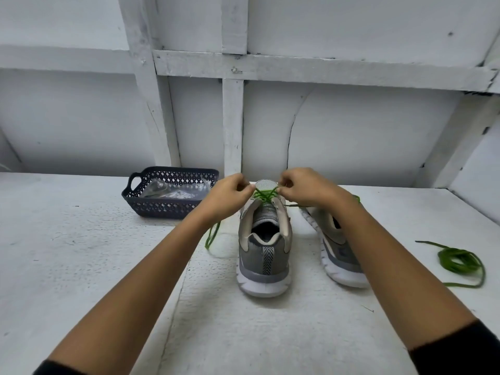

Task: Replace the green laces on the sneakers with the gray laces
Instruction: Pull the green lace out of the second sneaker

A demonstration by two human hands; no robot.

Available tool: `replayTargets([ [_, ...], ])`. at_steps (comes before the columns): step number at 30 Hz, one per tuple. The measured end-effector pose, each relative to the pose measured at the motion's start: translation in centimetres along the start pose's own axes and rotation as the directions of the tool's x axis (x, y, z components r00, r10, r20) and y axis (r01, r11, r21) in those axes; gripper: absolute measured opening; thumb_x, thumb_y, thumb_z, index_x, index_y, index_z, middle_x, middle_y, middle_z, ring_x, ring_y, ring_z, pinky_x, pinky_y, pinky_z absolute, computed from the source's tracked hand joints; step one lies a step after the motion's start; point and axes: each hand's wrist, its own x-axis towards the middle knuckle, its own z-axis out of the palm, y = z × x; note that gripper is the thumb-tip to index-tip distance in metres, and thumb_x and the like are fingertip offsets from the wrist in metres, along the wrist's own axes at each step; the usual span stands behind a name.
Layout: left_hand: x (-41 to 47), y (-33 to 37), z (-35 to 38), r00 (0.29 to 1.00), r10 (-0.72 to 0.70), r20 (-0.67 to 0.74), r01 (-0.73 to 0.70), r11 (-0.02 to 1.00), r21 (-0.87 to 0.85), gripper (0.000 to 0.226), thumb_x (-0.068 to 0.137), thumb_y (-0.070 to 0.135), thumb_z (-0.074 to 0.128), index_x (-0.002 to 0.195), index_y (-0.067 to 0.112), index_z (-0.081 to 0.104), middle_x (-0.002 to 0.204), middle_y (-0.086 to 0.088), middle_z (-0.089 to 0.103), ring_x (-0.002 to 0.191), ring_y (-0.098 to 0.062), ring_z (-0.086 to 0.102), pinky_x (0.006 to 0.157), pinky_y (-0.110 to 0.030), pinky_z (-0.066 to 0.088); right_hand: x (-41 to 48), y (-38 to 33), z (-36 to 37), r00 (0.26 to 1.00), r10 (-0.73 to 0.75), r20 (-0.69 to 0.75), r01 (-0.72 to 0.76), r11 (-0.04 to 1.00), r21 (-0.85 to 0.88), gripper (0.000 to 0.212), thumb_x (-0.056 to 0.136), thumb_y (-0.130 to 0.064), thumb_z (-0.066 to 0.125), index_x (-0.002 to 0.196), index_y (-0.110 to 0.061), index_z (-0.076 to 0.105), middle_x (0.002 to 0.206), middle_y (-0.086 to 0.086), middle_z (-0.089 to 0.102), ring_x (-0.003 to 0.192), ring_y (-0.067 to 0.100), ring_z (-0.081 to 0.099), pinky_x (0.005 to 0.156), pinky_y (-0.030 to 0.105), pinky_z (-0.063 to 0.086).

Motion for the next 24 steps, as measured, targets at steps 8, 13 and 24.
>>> replayTargets([
  [8, -3.4, -0.5, 1.5, 0.97, 0.19, -0.151, -0.179, 0.98, 0.083, 0.015, 0.09, 0.027, 0.06, 0.103, 0.019, 0.058, 0.086, 0.009, 0.044, 0.069, 0.002, 0.045, 0.064, -0.02, 0.029, -4.2, -0.1, 1.5, 0.994, -0.086, -0.06, 0.095, 0.982, 0.161, 0.013, 0.092, -0.016, 0.056, 0.097, -0.013, 0.067, 0.081, -0.003, 0.059, 0.064, 0.009, 0.052, 0.061, 0.021, 0.042],
  [13, -4.1, -1.5, 2.5, 0.994, 0.067, -0.087, -0.063, 0.997, 0.047, 0.038, 0.088, 0.032, 0.061, 0.122, 0.021, 0.05, 0.106, 0.002, 0.045, 0.081, -0.009, 0.048, 0.076, -0.026, 0.04, -3.6, 0.2, 2.0, 0.99, -0.036, -0.139, 0.071, 0.965, 0.253, 0.004, 0.089, -0.019, 0.06, 0.086, -0.016, 0.061, 0.076, -0.002, 0.058, 0.07, 0.014, 0.056, 0.059, 0.015, 0.045],
  [24, -3.9, -2.1, 3.3, 0.998, -0.04, 0.044, 0.049, 0.968, -0.245, 0.05, 0.08, 0.047, 0.054, 0.122, 0.021, 0.059, 0.116, -0.003, 0.06, 0.109, -0.015, 0.056, 0.096, -0.034, 0.044, 1.2, 0.5, 1.2, 0.959, 0.192, 0.209, -0.264, 0.873, 0.411, 0.016, 0.092, -0.009, 0.056, 0.077, -0.006, 0.064, 0.067, 0.006, 0.06, 0.061, 0.012, 0.058, 0.056, 0.023, 0.054],
])
